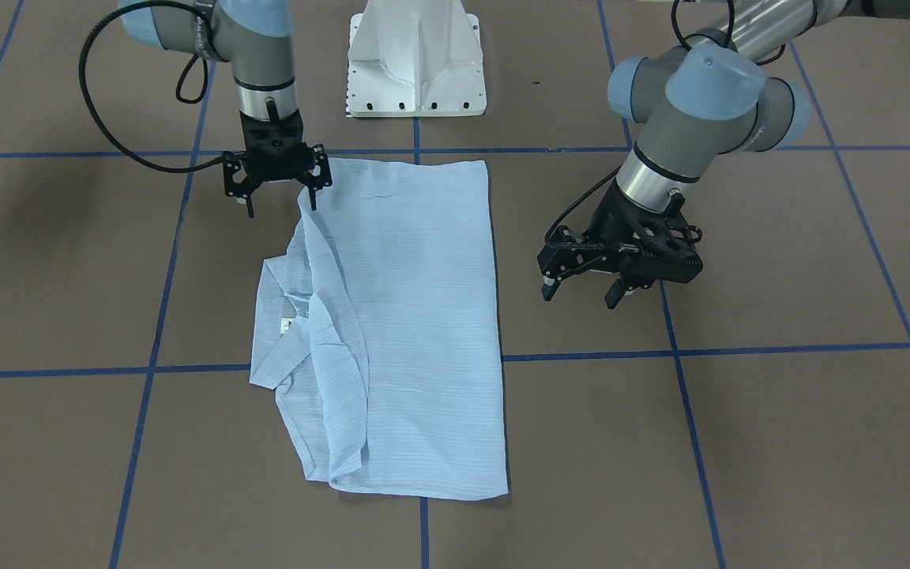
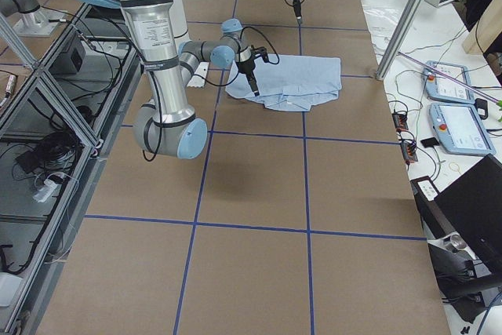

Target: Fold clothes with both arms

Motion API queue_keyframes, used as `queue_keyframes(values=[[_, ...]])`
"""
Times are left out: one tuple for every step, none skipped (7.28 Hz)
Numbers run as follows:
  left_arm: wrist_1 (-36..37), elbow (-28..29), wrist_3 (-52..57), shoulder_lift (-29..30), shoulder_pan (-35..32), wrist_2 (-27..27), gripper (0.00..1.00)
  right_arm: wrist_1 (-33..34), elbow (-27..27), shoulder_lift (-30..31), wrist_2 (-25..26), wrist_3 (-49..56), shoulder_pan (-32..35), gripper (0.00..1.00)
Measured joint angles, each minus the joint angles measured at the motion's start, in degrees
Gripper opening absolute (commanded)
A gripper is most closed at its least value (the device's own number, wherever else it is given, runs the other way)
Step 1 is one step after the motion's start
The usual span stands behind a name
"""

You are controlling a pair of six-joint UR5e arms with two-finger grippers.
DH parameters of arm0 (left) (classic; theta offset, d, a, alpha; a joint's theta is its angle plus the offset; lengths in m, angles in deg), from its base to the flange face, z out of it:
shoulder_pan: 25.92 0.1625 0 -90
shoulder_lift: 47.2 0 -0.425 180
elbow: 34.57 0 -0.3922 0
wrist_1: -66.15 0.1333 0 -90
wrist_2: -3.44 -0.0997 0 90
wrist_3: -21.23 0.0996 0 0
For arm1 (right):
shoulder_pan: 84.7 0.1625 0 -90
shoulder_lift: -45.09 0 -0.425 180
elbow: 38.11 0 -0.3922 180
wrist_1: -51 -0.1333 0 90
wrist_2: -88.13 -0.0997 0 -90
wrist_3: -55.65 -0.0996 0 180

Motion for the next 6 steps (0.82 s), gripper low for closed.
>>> queue_keyframes(values=[[-0.06, 0.27, 0.12, 0.01, 0.0, 0.0, 1.0, -0.11, -3.56, -3.39, 0.13, 2.25, 1.7, 1.0], [-0.42, 0.82, 0.17, 0.06, 0.0, 0.0, 1.0, -0.37, -6.16, -5.52, 0.17, 3.89, 3.07, 1.0], [-1.19, 1.38, 0.17, 0.07, 0.0, -0.01, 1.0, -0.57, -9.38, -7.79, 0.19, 5.0, 3.69, 1.0], [-1.91, 1.81, 0.17, 0.06, 0.01, -0.05, 1.0, -0.66, -12.27, -9.87, 0.07, 5.76, 3.91, 1.0], [-2.26, 2.05, 0.21, 0.05, 0.0, -0.06, 1.0, -0.65, -13.85, -10.94, -0.22, 6.37, 3.96, 1.0], [-2.39, 2.14, 0.21, 0.11, 0.0, -0.04, 1.0, -0.54, -14.48, -11.15, -0.58, 6.63, 3.99, 1.0]])
